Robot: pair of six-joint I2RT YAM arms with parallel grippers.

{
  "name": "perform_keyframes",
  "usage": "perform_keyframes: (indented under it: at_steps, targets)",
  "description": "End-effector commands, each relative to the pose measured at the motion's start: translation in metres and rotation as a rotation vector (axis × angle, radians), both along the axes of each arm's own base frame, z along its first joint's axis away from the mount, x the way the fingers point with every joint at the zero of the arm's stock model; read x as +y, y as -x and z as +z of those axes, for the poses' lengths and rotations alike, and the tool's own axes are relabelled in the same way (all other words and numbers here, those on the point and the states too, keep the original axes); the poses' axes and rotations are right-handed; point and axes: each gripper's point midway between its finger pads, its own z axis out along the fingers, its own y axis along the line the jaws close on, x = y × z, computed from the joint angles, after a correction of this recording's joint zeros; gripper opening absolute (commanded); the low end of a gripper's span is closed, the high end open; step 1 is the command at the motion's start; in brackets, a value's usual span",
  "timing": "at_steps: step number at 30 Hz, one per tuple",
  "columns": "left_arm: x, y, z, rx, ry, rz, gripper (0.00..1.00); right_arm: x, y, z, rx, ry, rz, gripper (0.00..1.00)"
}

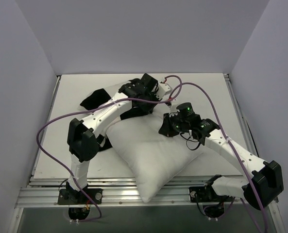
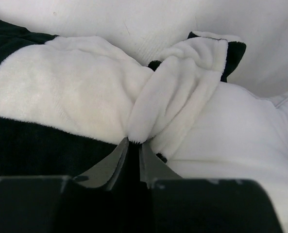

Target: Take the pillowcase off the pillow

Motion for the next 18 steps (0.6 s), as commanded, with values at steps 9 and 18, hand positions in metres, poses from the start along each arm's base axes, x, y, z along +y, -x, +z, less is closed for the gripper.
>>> perform_keyframes:
  at_steps: [9, 18]
  targets:
    - [0.093, -0.082, 0.037, -0.180, -0.014, 0.433, 0.02, -0.028, 0.008, 0.084, -0.221, -0.033, -0.075, 0.00]
    - [0.230, -0.145, 0.080, -0.320, 0.030, 0.935, 0.02, -0.065, 0.046, 0.183, -0.432, -0.123, -0.108, 0.00]
